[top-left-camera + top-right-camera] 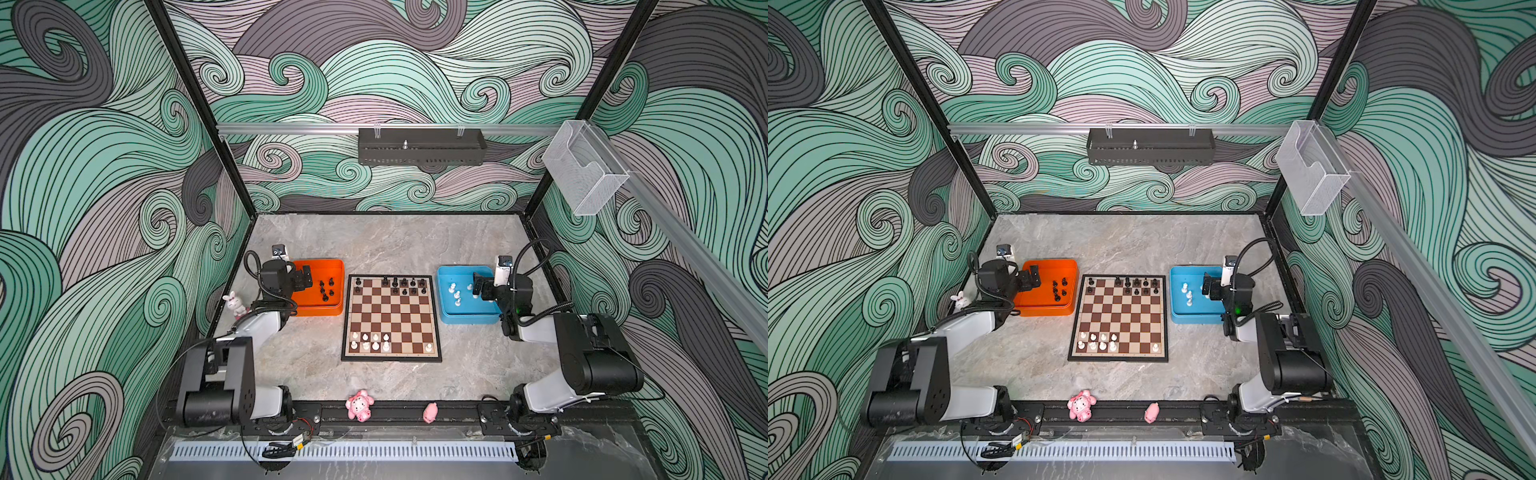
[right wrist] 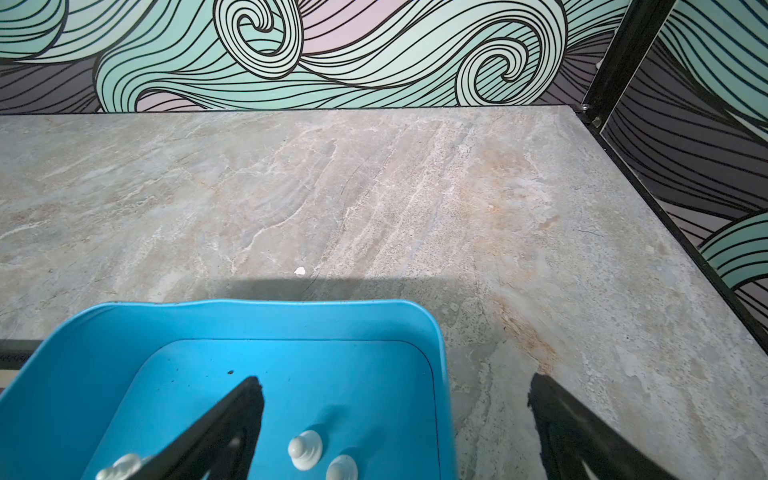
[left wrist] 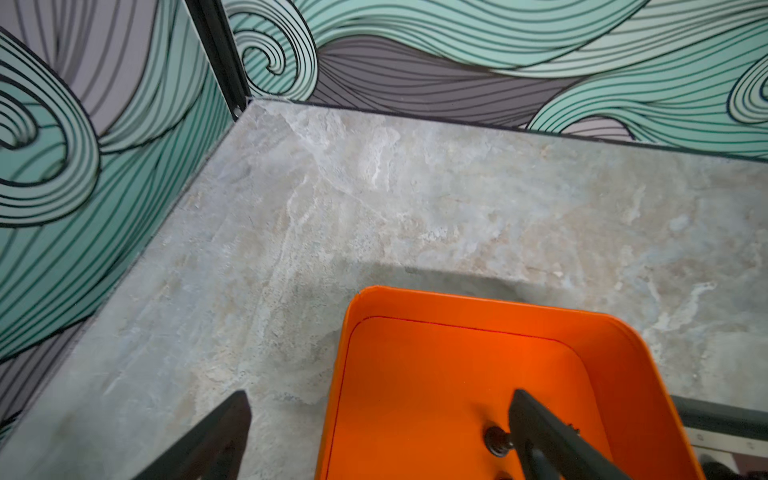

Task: Set up the chess pieces on the board
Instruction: 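Raise the left gripper over the orange bin while the right moves over the blue bin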

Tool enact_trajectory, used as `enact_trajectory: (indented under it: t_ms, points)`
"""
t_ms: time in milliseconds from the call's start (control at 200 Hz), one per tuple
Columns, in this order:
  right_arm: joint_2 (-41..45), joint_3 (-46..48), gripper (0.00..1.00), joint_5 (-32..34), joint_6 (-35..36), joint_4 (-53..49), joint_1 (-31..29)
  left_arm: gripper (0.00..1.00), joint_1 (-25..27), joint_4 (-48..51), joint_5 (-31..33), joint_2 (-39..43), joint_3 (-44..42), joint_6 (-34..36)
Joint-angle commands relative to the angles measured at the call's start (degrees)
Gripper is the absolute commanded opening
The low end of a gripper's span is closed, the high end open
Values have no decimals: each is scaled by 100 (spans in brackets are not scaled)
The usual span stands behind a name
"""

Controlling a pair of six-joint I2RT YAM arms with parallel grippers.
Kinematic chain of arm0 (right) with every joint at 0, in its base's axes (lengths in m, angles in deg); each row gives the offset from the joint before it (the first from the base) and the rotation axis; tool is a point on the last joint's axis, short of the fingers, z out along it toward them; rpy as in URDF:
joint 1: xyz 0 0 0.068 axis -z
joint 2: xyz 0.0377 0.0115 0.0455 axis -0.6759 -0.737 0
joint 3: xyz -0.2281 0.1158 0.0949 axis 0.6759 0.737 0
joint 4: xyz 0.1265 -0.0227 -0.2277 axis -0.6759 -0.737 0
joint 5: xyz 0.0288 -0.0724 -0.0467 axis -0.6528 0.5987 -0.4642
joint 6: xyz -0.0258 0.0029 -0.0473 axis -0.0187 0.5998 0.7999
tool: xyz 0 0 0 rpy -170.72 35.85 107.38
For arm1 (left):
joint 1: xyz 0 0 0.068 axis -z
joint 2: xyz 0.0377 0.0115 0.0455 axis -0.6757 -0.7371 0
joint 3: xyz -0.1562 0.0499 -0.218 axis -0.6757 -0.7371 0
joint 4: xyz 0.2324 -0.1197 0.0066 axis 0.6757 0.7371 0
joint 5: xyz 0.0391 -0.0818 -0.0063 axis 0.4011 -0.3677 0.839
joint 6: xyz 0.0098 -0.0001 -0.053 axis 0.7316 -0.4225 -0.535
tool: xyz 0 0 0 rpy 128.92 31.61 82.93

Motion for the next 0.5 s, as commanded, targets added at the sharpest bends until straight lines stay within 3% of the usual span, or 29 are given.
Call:
enact_trajectory:
  t_ms: [0, 105, 190, 375, 495]
  points:
    - [446, -158, 99, 25, -48, -415, 1, 99, -31, 1734, 193, 690, 574, -342]
    - [1036, -1068, 99, 105, -484, -2872, 3, 99, -40, 2898, 304, 1195, 1079, -411]
    - [1221, -1747, 99, -197, -716, -4058, 8, 99, -49, 3327, 241, 1502, 1329, -413]
    - [1869, -2492, 99, -655, -1444, -5072, 2, 99, -49, 4697, 171, 1523, 2290, -640]
    - [1859, -3175, 99, -515, -1707, -5938, -18, 99, -44, 5002, 57, 1357, 2630, -545]
